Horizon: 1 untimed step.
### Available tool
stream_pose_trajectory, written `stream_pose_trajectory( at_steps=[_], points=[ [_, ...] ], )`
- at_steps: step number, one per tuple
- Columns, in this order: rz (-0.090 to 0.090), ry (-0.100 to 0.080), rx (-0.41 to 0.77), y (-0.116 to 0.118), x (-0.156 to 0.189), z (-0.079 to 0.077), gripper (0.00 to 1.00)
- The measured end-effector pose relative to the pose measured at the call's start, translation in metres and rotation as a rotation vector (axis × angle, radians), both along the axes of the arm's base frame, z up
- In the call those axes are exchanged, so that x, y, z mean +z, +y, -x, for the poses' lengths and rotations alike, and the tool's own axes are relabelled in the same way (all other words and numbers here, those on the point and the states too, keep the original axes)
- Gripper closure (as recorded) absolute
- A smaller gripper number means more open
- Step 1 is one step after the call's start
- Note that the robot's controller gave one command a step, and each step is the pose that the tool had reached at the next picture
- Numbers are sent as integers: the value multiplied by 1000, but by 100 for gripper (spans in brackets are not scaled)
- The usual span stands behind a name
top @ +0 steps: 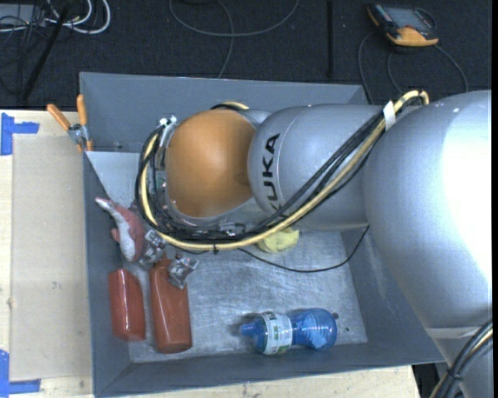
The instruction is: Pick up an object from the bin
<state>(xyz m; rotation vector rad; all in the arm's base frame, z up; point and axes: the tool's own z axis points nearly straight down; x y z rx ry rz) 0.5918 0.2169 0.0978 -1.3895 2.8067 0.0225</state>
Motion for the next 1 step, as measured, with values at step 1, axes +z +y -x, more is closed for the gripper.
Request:
stream_pose_trajectory(
  at_steps=[1],
  points=[
    [14,-7,0,-10,-13,1,0]
  ],
)
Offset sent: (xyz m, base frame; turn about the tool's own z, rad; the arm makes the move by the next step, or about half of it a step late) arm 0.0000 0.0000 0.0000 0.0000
